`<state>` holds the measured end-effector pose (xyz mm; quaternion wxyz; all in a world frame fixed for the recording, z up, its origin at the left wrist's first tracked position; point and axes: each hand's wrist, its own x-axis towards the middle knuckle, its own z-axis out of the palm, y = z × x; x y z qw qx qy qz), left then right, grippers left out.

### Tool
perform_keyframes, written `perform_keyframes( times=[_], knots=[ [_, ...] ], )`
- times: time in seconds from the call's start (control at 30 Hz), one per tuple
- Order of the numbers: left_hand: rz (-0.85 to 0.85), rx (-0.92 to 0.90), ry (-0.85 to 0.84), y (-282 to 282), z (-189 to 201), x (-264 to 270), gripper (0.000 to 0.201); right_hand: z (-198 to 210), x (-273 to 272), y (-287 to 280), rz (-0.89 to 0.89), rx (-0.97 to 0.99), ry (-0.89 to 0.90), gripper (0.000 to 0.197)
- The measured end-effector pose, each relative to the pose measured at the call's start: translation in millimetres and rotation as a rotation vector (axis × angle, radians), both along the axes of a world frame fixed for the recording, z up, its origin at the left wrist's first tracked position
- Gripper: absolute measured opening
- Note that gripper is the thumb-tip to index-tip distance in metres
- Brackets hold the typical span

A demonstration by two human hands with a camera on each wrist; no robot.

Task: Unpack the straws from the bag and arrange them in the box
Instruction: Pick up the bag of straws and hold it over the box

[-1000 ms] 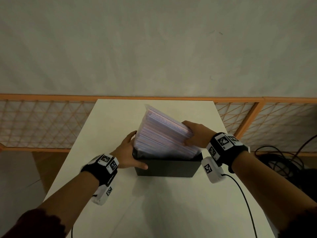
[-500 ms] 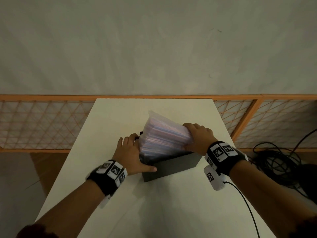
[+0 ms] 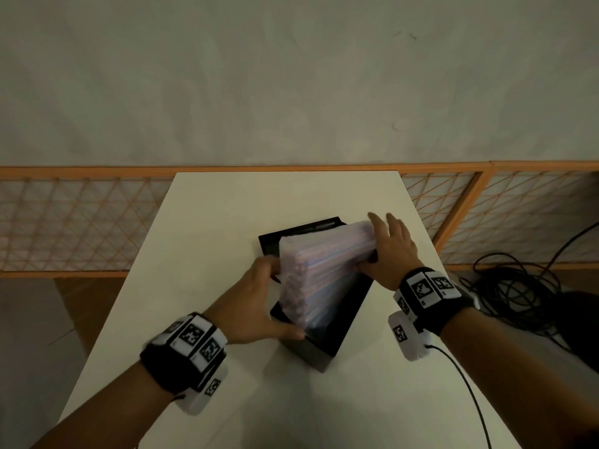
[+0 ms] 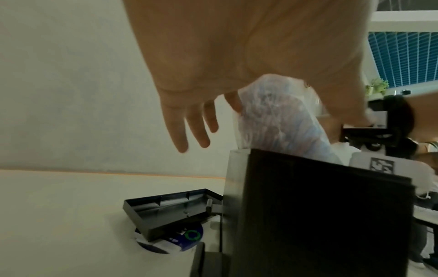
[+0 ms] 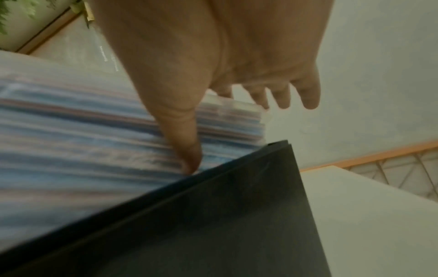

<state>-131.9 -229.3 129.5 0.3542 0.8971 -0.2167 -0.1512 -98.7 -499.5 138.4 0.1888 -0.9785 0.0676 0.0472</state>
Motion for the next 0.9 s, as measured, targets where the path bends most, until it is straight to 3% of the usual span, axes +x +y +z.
perform_keyframes(
  times=[0.1, 0.17, 0.23, 0.3, 0.33, 0.5, 0.67, 0.73, 0.83, 0.9],
  knots=[
    [0.025, -0.166, 0.119, -14.5, -3.1, 13.7, 0.114, -3.8, -18.4, 7.0, -0.184, 0.246, -0.031, 0.101],
    [0.027, -0.184, 0.152, -19.0, -4.4, 23.5, 0.114, -5.6, -29.1, 10.1, -0.24, 0.332, 0.118, 0.099],
    [-0.025, -0.13, 0.167, -22.0, 0.4, 31.0, 0.102, -10.3, -34.6, 12.8, -0.197, 0.261, 0.313, 0.074],
    [-0.078, -0.062, 0.153, -24.7, 9.4, 39.6, 0.088, -12.5, -33.3, 14.4, -0.144, 0.266, 0.363, 0.033],
    [-0.102, -0.042, 0.141, -26.4, 15.3, 44.6, 0.084, -13.3, -31.0, 14.0, -0.131, 0.29, 0.367, 0.025],
    [-0.203, 0.069, 0.136, -32.0, 42.9, 59.3, 0.069, -13.0, -17.3, 10.5, -0.126, 0.381, 0.43, 0.032],
    [-0.345, 0.061, 0.261, -27.2, 41.9, 55.3, 0.076, -5.2, 3.1, 13.9, -0.02, 0.283, 0.453, 0.036],
    [-0.363, 0.05, 0.273, -23.0, 39.6, 58.2, 0.067, -3.4, 12.6, 16.8, 0.015, 0.249, 0.453, 0.039],
    [-0.188, -0.022, 0.088, -16.6, 30.3, 72.0, 0.055, -1.9, 22.7, 17.0, 0.046, 0.227, 0.438, 0.043],
    [-0.128, 0.071, -0.131, -14.4, 20.0, 86.2, 0.056, 2.3, 26.5, 16.7, 0.063, 0.218, 0.448, 0.042]
  ],
)
